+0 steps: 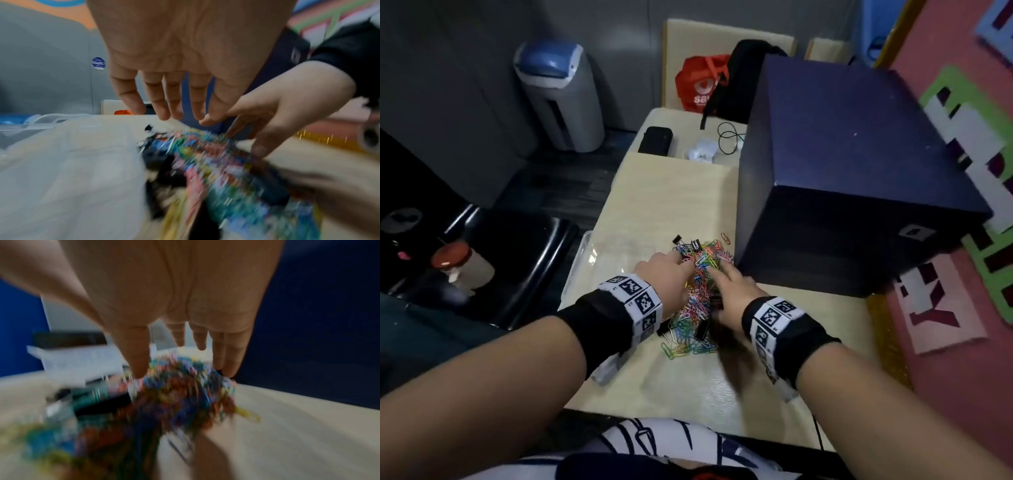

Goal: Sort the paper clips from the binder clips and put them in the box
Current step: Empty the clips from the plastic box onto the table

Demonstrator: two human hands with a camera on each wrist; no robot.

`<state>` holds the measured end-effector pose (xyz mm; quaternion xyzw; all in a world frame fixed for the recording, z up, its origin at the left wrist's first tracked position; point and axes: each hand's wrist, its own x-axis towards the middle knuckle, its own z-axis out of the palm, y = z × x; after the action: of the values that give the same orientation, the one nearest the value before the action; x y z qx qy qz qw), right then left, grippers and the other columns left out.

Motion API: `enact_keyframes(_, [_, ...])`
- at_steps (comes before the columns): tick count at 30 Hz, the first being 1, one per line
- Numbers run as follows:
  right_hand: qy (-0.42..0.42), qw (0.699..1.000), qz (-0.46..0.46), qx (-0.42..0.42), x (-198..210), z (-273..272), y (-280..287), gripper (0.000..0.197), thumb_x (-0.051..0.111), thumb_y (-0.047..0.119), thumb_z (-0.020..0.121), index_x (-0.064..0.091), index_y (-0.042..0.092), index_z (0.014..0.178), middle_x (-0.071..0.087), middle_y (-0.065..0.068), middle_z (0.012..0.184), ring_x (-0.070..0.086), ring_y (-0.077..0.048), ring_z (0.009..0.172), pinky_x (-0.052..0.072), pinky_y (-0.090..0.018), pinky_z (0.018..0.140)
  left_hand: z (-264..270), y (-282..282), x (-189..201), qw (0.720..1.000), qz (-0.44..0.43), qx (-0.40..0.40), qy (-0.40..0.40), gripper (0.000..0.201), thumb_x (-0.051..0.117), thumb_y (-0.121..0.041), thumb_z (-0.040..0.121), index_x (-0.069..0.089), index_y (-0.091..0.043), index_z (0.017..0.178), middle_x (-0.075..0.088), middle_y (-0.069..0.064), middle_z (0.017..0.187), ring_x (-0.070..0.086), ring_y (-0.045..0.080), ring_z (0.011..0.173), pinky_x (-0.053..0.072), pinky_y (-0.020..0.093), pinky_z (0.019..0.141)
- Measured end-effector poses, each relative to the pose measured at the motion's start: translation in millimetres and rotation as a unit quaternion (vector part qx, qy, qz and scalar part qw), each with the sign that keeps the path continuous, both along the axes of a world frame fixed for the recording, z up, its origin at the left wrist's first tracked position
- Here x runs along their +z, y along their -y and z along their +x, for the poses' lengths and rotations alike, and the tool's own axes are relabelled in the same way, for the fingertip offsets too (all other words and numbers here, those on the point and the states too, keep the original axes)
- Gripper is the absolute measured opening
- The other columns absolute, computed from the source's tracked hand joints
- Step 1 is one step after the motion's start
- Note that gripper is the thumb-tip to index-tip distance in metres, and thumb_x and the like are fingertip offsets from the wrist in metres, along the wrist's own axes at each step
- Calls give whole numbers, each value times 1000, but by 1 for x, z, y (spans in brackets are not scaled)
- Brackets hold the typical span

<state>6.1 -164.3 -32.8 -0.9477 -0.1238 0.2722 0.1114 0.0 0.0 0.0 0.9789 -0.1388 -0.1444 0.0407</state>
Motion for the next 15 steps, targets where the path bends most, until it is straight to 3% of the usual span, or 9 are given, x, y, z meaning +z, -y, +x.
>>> enact_keyframes(2, [-1, 1000, -31, 3, -3, -3, -3, 82, 61, 37, 87, 8, 42, 149, -9, 10, 160, 20, -33, 141, 34, -44, 110, 2, -2, -4, 999, 32, -3, -7, 37, 53, -28, 88, 50, -27, 125, 47, 3, 125, 46, 25, 114, 45, 41, 86])
enact_keyframes(4, [14, 999, -42, -5, -10, -10, -2, 71, 57, 39, 90, 16, 43, 147, -4, 10, 160, 22, -33, 139, 36, -44, 107, 3, -1, -9, 998, 50, -20, -19, 42, 54, -26, 88, 47, -27, 130, 45, 3, 129, 44, 25, 119, 43, 41, 89])
enact_keyframes(9, [53, 997, -32, -46, -20, -25, -3, 38, 45, 20, 94, 40, 26, 131, 19, 1, 151, 34, -34, 117, 41, -40, 96, 20, 9, -19, 995, 49, -86, -19, 48, 54, -27, 90, 40, -27, 136, 40, 3, 137, 38, 26, 127, 40, 46, 98])
enact_keyframes(12, [50, 994, -45, -81, -21, -25, -2, 34, 44, 16, 95, 42, 25, 127, 24, -2, 145, 35, -35, 117, 43, -41, 96, 31, 16, -20, 994, 47, -96, -12, 46, 53, -25, 90, 42, -27, 134, 39, 3, 140, 35, 26, 130, 37, 48, 100])
enact_keyframes(15, [53, 991, -49, -115, -18, -22, -2, 38, 39, 5, 93, 42, 24, 127, 33, -5, 136, 41, -35, 114, 42, -39, 93, 38, 7, -15, 998, 28, -32, 42, 44, 58, -32, 87, 46, -24, 129, 42, 5, 134, 40, 27, 123, 38, 48, 96])
